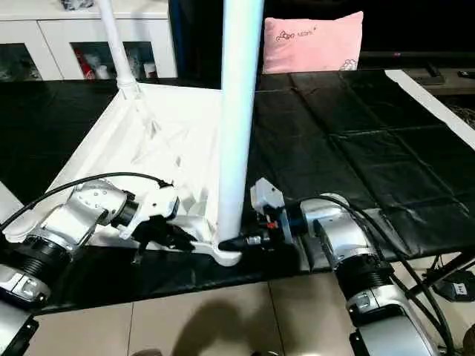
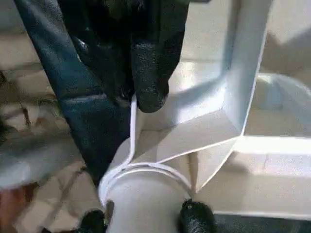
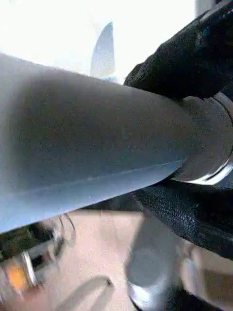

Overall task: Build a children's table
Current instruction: Rotate leg to tighten

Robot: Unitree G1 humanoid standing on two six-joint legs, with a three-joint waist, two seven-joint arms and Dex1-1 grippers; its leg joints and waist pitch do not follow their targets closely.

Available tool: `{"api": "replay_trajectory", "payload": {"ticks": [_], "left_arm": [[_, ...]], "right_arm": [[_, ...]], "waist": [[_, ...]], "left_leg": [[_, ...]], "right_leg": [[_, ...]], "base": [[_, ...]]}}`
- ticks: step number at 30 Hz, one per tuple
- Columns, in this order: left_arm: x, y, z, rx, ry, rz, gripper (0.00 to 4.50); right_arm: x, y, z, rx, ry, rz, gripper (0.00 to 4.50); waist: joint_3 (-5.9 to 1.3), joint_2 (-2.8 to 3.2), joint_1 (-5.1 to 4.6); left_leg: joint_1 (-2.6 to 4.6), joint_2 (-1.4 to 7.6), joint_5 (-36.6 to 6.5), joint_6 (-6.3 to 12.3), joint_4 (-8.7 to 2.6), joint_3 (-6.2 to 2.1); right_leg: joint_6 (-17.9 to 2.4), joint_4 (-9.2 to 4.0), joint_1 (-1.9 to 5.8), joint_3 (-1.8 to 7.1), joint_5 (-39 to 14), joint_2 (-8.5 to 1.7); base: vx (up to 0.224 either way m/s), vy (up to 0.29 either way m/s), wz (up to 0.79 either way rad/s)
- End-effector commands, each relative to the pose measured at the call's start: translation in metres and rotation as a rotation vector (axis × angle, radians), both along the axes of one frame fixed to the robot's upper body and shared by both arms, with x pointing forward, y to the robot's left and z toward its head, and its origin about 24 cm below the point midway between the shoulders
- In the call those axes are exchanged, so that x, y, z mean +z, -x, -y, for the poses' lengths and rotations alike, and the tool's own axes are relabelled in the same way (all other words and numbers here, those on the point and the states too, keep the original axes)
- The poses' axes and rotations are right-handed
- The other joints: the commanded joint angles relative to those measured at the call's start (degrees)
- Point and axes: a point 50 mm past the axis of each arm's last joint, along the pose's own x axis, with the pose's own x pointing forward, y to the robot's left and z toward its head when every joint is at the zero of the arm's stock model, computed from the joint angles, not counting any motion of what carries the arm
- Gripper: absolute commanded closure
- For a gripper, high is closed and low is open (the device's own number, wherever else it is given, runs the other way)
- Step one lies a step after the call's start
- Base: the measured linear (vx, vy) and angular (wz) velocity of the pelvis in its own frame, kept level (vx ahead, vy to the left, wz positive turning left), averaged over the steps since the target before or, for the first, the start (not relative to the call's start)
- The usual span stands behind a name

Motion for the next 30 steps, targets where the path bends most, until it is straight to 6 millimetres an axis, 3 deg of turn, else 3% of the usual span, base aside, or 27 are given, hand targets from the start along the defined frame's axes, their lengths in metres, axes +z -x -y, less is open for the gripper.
{"api": "replay_trajectory", "payload": {"ticks": [1,4,5,7,8,10,11,14,16,17,19,20,24,27,30], "left_arm": [[0.008,-0.001,0.02,0.029,0.082,0.004,4.5],[0.009,-0.005,0.026,0.121,0.112,0.018,4.5],[0.01,-0.008,0.031,0.192,0.136,0.018,4.5],[0.011,-0.013,0.037,0.273,0.162,0.026,4.5],[0.011,-0.014,0.039,0.299,0.168,0.029,4.5],[0.012,-0.019,0.044,0.368,0.185,0.034,4.5],[0.012,-0.026,0.054,0.494,0.205,0.05,4.5],[0.011,-0.031,0.06,0.574,0.209,0.068,4.5],[0.012,-0.035,0.071,0.641,0.219,0.1,4.5],[0.012,-0.035,0.073,0.648,0.216,0.11,4.5],[0.013,-0.035,0.074,0.648,0.205,0.132,4.5],[0.013,-0.035,0.074,0.648,0.201,0.136,4.5],[0.012,-0.032,0.068,0.591,0.201,0.158,4.5],[0.011,-0.031,0.067,0.569,0.203,0.164,4.5],[0.004,-0.025,0.054,0.51,0.155,0.145,4.5]], "right_arm": [[-0.014,-0.003,-0.003,-0.152,0.009,-0.063,2.48],[-0.021,-0.005,-0.012,-0.257,-0.007,-0.085,2.48],[-0.024,-0.008,-0.021,-0.334,-0.023,-0.109,2.48],[-0.027,-0.013,-0.034,-0.426,-0.048,-0.144,2.49],[-0.028,-0.014,-0.038,-0.451,-0.054,-0.154,2.49],[-0.029,-0.017,-0.05,-0.515,-0.069,-0.183,2.49],[-0.029,-0.022,-0.072,-0.617,-0.082,-0.226,2.49],[-0.028,-0.024,-0.085,-0.659,-0.082,-0.24,2.49],[-0.024,-0.027,-0.1,-0.698,-0.062,-0.231,2.49],[-0.023,-0.027,-0.103,-0.702,-0.053,-0.214,2.49],[-0.022,-0.028,-0.101,-0.695,-0.031,-0.148,2.49],[-0.022,-0.028,-0.099,-0.694,-0.027,-0.131,1.93],[-0.022,-0.031,-0.072,-0.744,-0.049,-0.066,1.58],[-0.022,-0.032,-0.068,-0.743,-0.049,-0.053,1.29],[-0.021,-0.027,-0.043,-0.653,-0.043,-0.003,1.0]], "waist": [[-4.01,-0.38,-0.29],[-3.85,-0.65,-1.05],[-3.77,-0.68,-1.48],[-3.77,-0.72,-2.24],[-3.75,-0.74,-3.12],[-3.75,-0.57,-3.7],[-3.69,-0.39,-4.42],[-3.74,-0.39,-4.74],[-3.9,-0.49,-4.82],[-3.96,-0.43,-4.7],[-4.08,-0.48,-4.37],[-4.13,-0.46,-4.19],[-4.35,-0.43,-3.58],[-4.27,-0.25,-3.46],[-4.27,-0.18,-3.19]], "left_leg": [[-0.66,1.61,-4.79,2.9,-4.22,-0.07],[-0.87,1.2,-5.8,1.69,-4.34,-0.27],[-1.33,0.96,-5.66,1.87,-4.31,-0.42],[-1.14,0.88,-5.79,1.61,-4.24,-0.46],[-1.26,0.58,-6.68,1.65,-4.14,-0.55],[-1.28,0.62,-6.57,1.63,-4.14,-0.62],[-1.39,0.53,-7.0,1.51,-4.04,-0.71],[-1.01,0.24,-7.95,1.89,-3.89,-0.67],[-1.19,0.44,-7.17,2.28,-4.04,-0.77],[-0.96,0.6,-6.82,2.4,-4.13,-0.81],[-0.93,0.82,-6.05,3.48,-4.14,-0.67],[-0.95,0.78,-5.56,3.83,-4.12,-0.61],[-1.13,0.9,-2.75,5.24,-4.17,-0.52],[-1.14,0.95,-3.12,5.52,-4.24,-0.49],[-1.02,1.07,-4.45,5.65,-4.3,-0.53]], "right_leg": [[-8.36,-4.09,4.07,3.95,-19.7,-3.86],[-6.02,-4.81,4.24,3.76,-25.13,-3.88],[-4.84,-5.09,4.46,3.54,-26.32,-3.73],[-4.3,-5.29,4.15,3.48,-26.61,-3.62],[-3.66,-5.75,4.23,3.09,-28.64,-3.55],[-3.8,-5.79,4.12,3.06,-28.39,-3.54],[-3.8,-5.84,4.0,2.75,-28.73,-3.33],[-3.12,-6.49,3.84,2.49,-29.8,-3.23],[-3.83,-6.17,3.97,2.62,-27.73,-3.29],[-4.45,-6.01,3.81,2.7,-26.41,-3.22],[-6.17,-5.45,3.81,3.13,-22.51,-3.28],[-6.52,-5.31,3.88,3.21,-21.5,-3.3],[-8.3,-4.53,4.21,3.46,-16.41,-3.43],[-8.83,-4.5,4.26,3.46,-16.09,-3.42],[-8.07,-4.75,4.34,3.46,-17.2,-3.4]], "base": [[0.0,0.0,0.0],[0.0,0.0,0.0],[0.0,0.0,0.0],[0.0,0.0,0.0],[0.0,0.0,0.0],[0.0,0.0,0.0],[0.0,0.0,0.0],[0.0,0.0,0.0],[0.0,0.0,0.0],[0.0,0.0,0.0],[0.0,0.0,0.0],[0.0,0.0,0.0],[0.0,0.0,0.0],[0.0,0.0,0.0],[0.0,0.0,0.0]]}}
